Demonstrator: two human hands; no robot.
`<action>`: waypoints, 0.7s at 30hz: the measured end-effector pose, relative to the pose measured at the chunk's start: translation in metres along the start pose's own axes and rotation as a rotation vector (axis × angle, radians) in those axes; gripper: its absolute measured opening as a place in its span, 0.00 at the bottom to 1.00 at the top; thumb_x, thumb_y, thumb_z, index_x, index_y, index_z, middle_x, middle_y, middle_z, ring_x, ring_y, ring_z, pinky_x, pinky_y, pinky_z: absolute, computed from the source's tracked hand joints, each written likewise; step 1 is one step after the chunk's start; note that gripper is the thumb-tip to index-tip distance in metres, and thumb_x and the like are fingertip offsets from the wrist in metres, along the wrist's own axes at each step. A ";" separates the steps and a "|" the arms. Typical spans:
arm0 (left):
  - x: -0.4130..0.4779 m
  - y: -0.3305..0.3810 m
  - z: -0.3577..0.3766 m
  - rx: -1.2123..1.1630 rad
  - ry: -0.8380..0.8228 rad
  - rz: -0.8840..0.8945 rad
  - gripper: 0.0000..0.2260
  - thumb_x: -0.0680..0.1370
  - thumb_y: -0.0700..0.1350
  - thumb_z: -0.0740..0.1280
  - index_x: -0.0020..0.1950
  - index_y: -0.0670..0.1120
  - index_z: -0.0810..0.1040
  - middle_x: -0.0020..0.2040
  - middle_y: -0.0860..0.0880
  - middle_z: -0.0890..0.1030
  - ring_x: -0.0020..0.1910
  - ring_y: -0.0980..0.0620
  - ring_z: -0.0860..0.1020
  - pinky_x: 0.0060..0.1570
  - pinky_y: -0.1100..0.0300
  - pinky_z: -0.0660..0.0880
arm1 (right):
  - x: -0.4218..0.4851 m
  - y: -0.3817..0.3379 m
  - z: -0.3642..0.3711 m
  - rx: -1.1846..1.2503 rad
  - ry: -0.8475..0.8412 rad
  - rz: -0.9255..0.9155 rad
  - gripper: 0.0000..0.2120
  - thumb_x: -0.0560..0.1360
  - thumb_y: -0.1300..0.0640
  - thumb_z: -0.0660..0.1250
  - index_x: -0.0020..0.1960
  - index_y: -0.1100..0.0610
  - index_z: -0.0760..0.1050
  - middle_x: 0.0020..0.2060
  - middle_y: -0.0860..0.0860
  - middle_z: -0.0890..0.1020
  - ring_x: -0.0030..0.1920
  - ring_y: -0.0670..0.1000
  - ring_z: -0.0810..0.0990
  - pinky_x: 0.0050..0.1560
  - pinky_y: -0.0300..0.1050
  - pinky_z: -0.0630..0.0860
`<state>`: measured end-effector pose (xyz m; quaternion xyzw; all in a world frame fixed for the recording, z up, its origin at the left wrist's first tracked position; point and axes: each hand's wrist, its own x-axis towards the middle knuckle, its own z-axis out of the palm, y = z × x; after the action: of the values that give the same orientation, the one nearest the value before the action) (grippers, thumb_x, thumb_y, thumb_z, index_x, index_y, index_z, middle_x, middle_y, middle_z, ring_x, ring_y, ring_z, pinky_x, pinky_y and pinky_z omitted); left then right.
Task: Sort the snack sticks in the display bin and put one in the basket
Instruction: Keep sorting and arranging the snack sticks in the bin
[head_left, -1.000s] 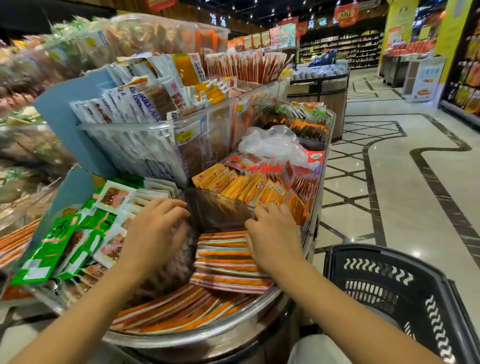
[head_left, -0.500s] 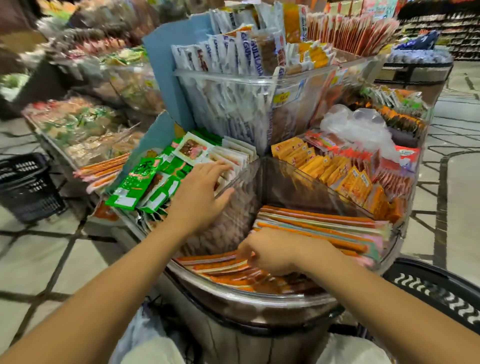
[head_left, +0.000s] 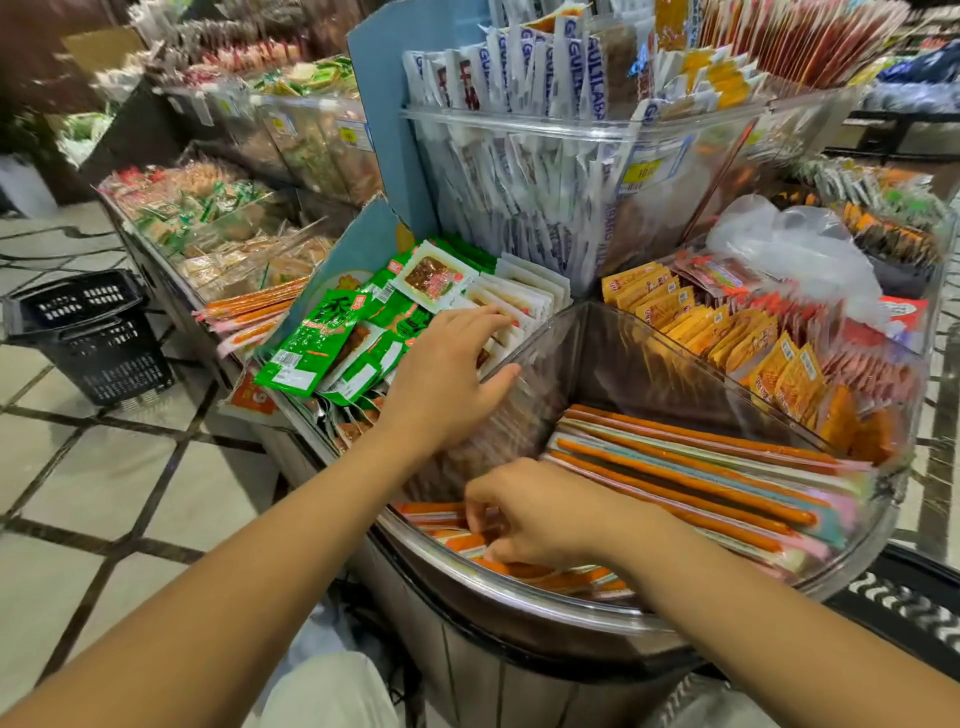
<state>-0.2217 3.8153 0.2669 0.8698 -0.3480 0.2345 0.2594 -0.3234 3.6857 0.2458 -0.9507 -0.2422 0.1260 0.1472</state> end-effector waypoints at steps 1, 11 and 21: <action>0.000 0.001 0.000 -0.007 0.000 -0.005 0.21 0.77 0.51 0.71 0.68 0.47 0.77 0.69 0.49 0.77 0.69 0.48 0.72 0.69 0.50 0.70 | 0.000 0.000 0.000 0.018 0.010 0.001 0.09 0.73 0.53 0.74 0.52 0.49 0.78 0.46 0.44 0.80 0.47 0.46 0.78 0.50 0.48 0.79; 0.001 0.000 -0.002 -0.031 0.002 -0.018 0.21 0.76 0.54 0.71 0.67 0.49 0.78 0.68 0.51 0.78 0.68 0.50 0.72 0.68 0.50 0.71 | -0.024 -0.001 -0.023 0.507 0.487 -0.018 0.11 0.68 0.60 0.79 0.43 0.50 0.78 0.41 0.49 0.81 0.39 0.50 0.79 0.47 0.54 0.78; -0.002 0.006 -0.004 0.099 0.017 0.074 0.16 0.78 0.50 0.70 0.64 0.47 0.79 0.67 0.50 0.78 0.66 0.49 0.74 0.67 0.48 0.73 | -0.089 0.023 -0.069 0.756 1.005 0.191 0.11 0.79 0.53 0.70 0.44 0.60 0.74 0.31 0.53 0.81 0.30 0.55 0.82 0.36 0.56 0.80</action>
<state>-0.2283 3.8147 0.2711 0.8661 -0.3658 0.2682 0.2100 -0.3679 3.6068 0.3166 -0.7934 0.0035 -0.2463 0.5566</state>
